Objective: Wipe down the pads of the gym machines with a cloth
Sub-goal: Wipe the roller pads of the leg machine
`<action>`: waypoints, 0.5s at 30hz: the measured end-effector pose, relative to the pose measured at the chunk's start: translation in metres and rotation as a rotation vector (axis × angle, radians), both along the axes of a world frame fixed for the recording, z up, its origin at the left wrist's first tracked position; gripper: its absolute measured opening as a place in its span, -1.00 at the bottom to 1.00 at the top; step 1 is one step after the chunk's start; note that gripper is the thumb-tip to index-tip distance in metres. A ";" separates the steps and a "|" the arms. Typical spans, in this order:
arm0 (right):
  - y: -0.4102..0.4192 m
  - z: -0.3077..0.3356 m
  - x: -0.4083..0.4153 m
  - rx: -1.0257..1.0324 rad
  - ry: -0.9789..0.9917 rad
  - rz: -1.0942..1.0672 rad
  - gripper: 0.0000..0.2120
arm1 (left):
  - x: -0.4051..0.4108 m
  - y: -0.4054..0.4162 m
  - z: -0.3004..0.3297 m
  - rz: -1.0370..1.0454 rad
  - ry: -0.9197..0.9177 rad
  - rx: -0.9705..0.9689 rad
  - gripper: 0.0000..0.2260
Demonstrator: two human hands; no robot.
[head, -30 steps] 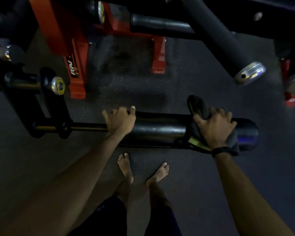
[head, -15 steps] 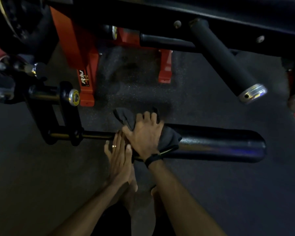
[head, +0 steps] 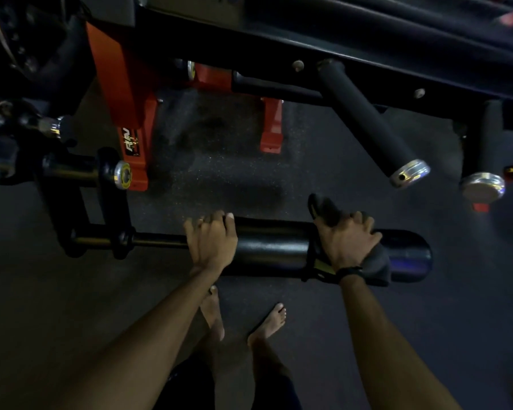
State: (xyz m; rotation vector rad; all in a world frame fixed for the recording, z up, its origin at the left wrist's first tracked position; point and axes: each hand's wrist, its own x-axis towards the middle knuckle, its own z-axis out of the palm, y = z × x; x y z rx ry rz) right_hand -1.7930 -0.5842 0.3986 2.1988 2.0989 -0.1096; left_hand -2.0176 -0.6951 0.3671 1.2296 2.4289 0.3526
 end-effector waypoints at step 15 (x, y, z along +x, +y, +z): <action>-0.078 0.046 -0.110 -0.202 0.144 0.514 -0.29 | -0.038 -0.104 0.023 -0.348 0.201 0.068 -0.50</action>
